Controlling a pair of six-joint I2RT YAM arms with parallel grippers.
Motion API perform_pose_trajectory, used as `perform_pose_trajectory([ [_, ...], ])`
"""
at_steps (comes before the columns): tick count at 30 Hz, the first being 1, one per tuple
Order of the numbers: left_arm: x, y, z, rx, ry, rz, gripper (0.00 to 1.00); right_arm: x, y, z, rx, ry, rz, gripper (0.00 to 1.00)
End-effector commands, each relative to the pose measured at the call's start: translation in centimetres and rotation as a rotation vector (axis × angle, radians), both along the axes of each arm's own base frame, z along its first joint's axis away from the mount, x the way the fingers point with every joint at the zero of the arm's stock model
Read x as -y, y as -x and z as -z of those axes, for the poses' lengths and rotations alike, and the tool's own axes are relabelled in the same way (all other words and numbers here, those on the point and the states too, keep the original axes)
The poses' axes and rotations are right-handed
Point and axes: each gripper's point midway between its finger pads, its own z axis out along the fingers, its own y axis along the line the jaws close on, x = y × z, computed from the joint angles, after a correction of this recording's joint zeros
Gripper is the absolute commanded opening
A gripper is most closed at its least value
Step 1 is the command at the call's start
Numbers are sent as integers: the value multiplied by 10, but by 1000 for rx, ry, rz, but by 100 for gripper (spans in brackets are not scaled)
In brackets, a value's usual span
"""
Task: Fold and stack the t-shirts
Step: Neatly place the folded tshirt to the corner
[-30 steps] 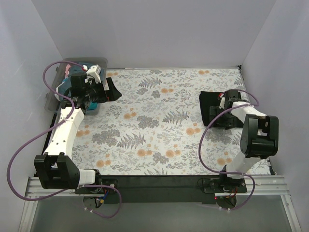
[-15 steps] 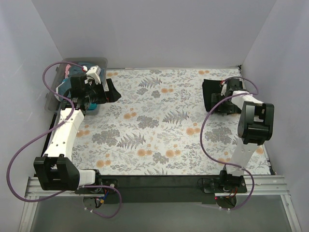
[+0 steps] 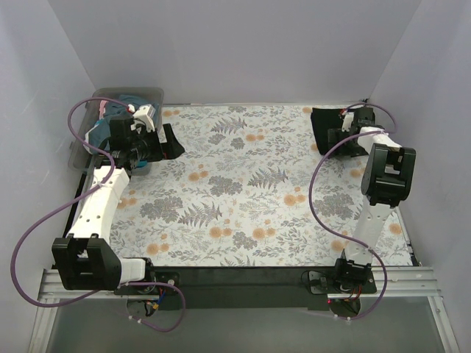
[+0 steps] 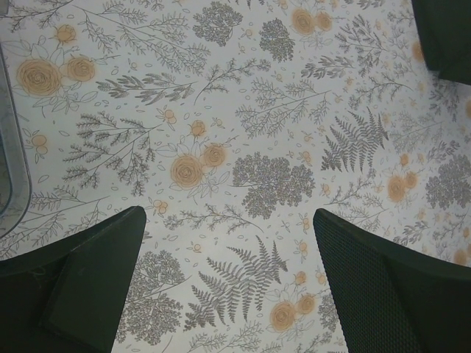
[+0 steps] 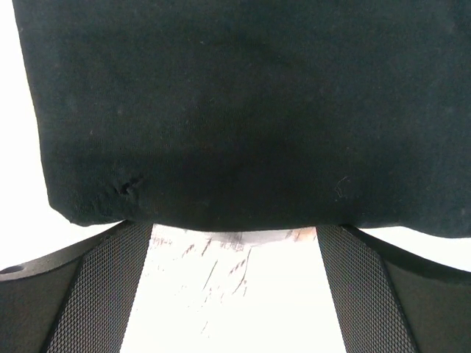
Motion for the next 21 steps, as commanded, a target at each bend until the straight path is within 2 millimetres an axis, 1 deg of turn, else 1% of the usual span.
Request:
perform_pose_trajectory([
  [1,-3,4,-6,31,-21,-2,98,-12,15,45,-121,-71,-67,98],
  [3,-2,3,-4,27,-20,0,98,-12,11,47,-124,-68,-87,98],
  [4,-2,3,-4,25,-19,1,98,-11,5,43,-111,-67,-88,98],
  [5,-2,2,-3,22,-20,0,98,-11,3,42,-112,-69,-87,98],
  [7,-2,1,-1,18,-20,3,98,-10,1,46,-120,-65,-86,98],
  [8,-2,0,-2,19,-21,2,98,-7,-4,42,-110,-56,-81,98],
  [14,-1,-2,2,7,-16,6,98,-9,-8,43,-111,-68,-93,98],
  [21,0,-4,5,-5,-14,8,98,-11,-18,44,-103,-92,-62,98],
])
